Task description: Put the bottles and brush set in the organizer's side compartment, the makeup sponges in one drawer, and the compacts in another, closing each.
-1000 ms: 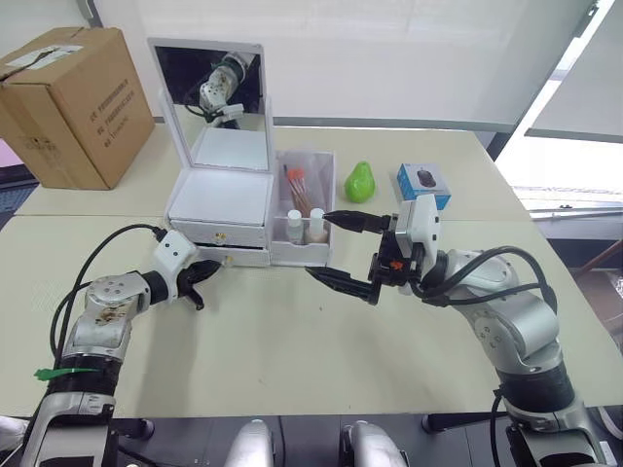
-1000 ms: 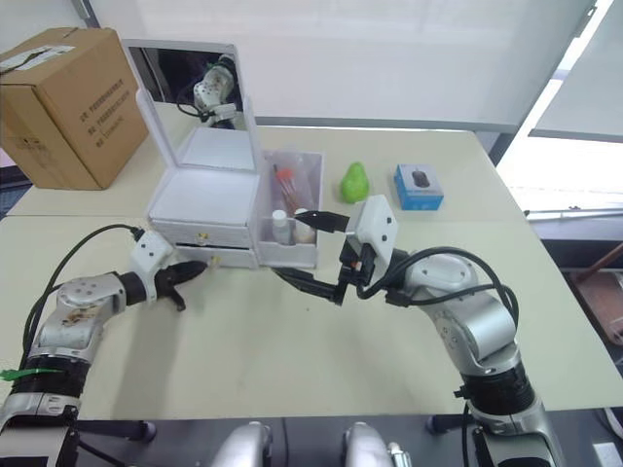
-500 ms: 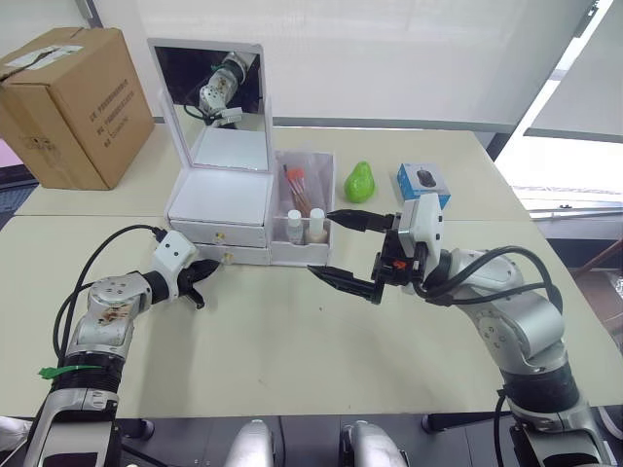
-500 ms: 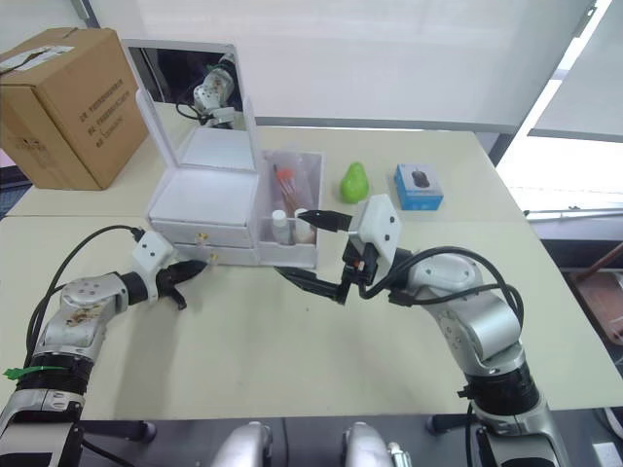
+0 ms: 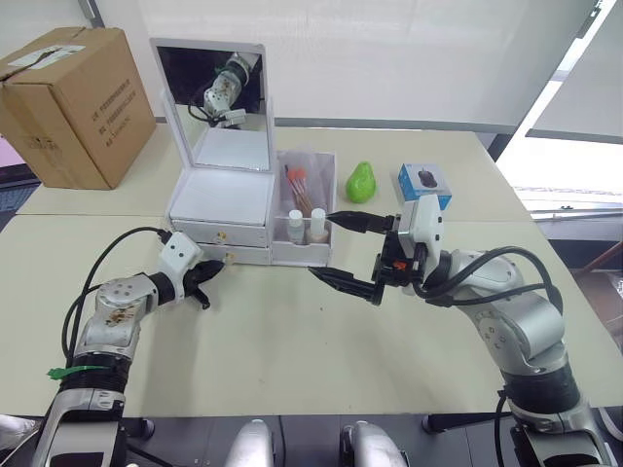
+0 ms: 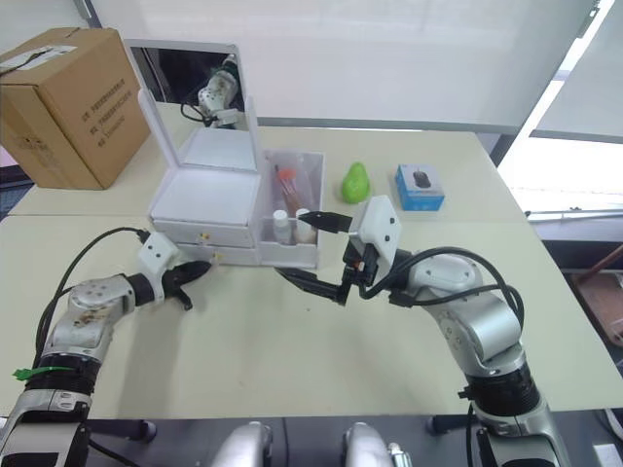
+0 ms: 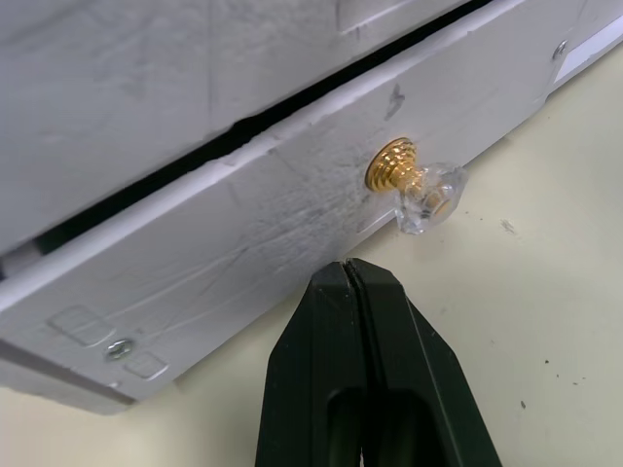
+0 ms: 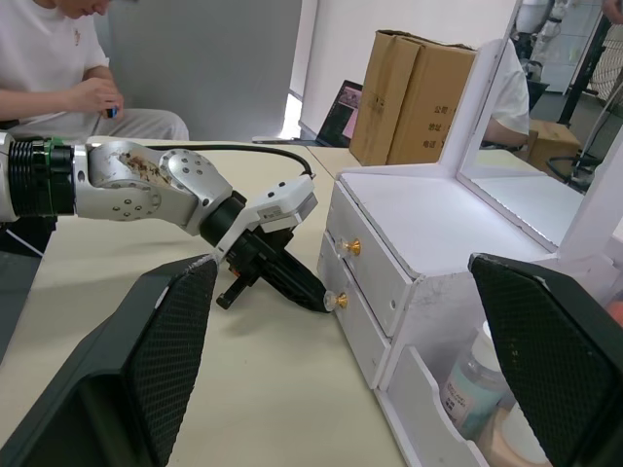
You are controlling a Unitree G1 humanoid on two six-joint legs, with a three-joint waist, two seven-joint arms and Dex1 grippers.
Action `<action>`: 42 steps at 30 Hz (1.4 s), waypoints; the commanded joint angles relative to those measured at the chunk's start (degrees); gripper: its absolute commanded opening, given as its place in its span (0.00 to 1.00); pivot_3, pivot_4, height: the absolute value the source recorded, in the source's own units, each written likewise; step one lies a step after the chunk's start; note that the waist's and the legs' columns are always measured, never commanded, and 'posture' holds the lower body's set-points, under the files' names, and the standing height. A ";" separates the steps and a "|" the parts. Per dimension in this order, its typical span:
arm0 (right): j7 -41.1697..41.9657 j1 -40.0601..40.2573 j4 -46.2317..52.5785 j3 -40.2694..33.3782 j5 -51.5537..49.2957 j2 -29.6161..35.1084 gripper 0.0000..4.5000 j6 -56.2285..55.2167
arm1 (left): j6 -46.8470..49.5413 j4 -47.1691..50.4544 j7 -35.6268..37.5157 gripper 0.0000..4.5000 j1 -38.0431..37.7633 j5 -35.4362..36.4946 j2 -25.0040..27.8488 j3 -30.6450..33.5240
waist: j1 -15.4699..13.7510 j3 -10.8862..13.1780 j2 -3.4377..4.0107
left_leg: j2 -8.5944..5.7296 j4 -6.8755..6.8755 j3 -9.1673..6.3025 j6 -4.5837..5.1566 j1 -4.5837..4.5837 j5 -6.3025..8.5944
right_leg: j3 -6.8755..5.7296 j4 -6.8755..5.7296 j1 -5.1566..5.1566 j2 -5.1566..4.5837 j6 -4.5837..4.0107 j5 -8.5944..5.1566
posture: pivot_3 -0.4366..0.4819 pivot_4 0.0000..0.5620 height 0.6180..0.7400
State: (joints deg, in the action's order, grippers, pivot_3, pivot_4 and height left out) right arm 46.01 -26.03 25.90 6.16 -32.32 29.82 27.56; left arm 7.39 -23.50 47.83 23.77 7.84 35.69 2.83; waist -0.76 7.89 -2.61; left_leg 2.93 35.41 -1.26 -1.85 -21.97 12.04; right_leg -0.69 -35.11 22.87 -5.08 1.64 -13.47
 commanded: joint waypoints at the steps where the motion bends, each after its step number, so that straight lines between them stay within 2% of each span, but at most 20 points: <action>1: -0.01 -0.28 2.16 -1.63 -0.84 0.49 1.00 0.11 | -1.04 1.34 0.01 0.01 0.74 0.09 0.50 0.52 | 0.01 0.00 0.00 | 0.00 0.00 0.00 0.00 0.00 0.00 | 0.00 0.00 0.00 0.00 0.00 0.00 | 0.48 0.27 0.90; 9: 0.35 0.10 1.86 -2.57 -1.31 1.09 1.00 0.24 | 2.46 9.40 2.05 0.01 -5.53 4.55 4.70 5.55 | 0.24 0.01 0.02 | 0.02 0.00 -0.01 0.00 0.04 0.00 | 0.03 0.00 0.01 0.02 0.00 0.00 | 0.48 0.27 0.90; 14: 2.10 4.89 0.08 -9.71 -2.52 4.70 1.00 -1.42 | 9.03 17.05 11.08 0.01 -13.73 16.27 12.50 17.89 | 0.20 0.14 0.22 | 0.04 0.00 0.00 0.00 0.01 0.00 | 0.04 0.04 0.05 0.00 -0.03 -0.01 | 0.48 0.27 0.90; 17: 4.93 11.04 -3.59 -17.54 -1.93 8.81 1.00 -4.37 | 13.32 16.94 19.28 0.13 -20.84 23.05 18.77 28.96 | 0.08 0.19 0.29 | 0.03 0.00 0.07 -0.01 0.00 0.00 | 0.01 0.06 0.06 -0.08 -0.05 -0.04 | 0.48 0.27 0.90; 20: 7.89 16.20 -7.26 -23.18 -1.33 12.13 1.00 -7.55 | 15.64 17.05 21.81 0.35 -26.33 24.49 22.36 35.17 | -0.07 0.25 0.38 | 0.02 0.00 0.24 -0.01 0.00 0.01 | 0.00 0.10 0.11 -0.20 -0.38 -0.26 | 0.48 0.27 0.90; 26: 13.94 25.58 -17.41 -34.20 -0.47 15.98 1.00 -14.22 | 15.65 13.82 21.86 0.78 -34.32 23.02 24.03 45.74 | -0.15 0.27 0.43 | 0.10 -0.08 0.55 -0.02 0.06 0.04 | -0.01 0.11 0.25 -0.33 -0.35 -0.28 | 0.48 0.27 0.90; 29: 16.38 28.27 -21.22 -36.39 -0.05 17.03 1.00 -17.13 | 15.12 10.61 22.42 0.99 -37.37 22.50 24.24 49.02 | 0.08 0.25 0.41 | 0.11 -0.09 0.63 -0.01 0.08 0.03 | 0.03 0.11 0.20 -0.32 -0.36 -0.32 | 0.48 0.27 0.90; 33: 18.31 29.14 -24.85 -36.45 0.68 17.20 1.00 -19.91 | 12.56 6.02 22.56 0.99 -38.09 21.16 24.82 49.89 | 0.19 0.26 0.42 | 0.15 -0.19 0.65 -0.01 0.21 0.04 | 0.04 0.11 0.28 -0.30 -0.37 -0.32 | 0.48 0.27 0.90; 42: 17.94 26.66 -23.82 -34.20 0.28 17.05 1.00 -19.40 | 15.00 8.13 20.42 0.99 -36.29 22.99 24.16 50.03 | -0.06 0.26 0.42 | 0.16 -0.20 0.76 -0.02 0.19 0.05 | 0.04 0.11 0.28 -0.38 -0.37 -0.32 | 0.48 0.27 0.90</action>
State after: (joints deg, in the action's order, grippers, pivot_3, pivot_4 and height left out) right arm 63.70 1.14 0.51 -27.48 -31.63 46.10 8.86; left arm 22.22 -16.55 68.68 -13.10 29.64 58.99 50.80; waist -0.82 8.16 -2.20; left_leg 3.09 35.21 -0.49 -1.87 -21.78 12.09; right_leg -0.65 -35.01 23.15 -5.47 1.27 -13.79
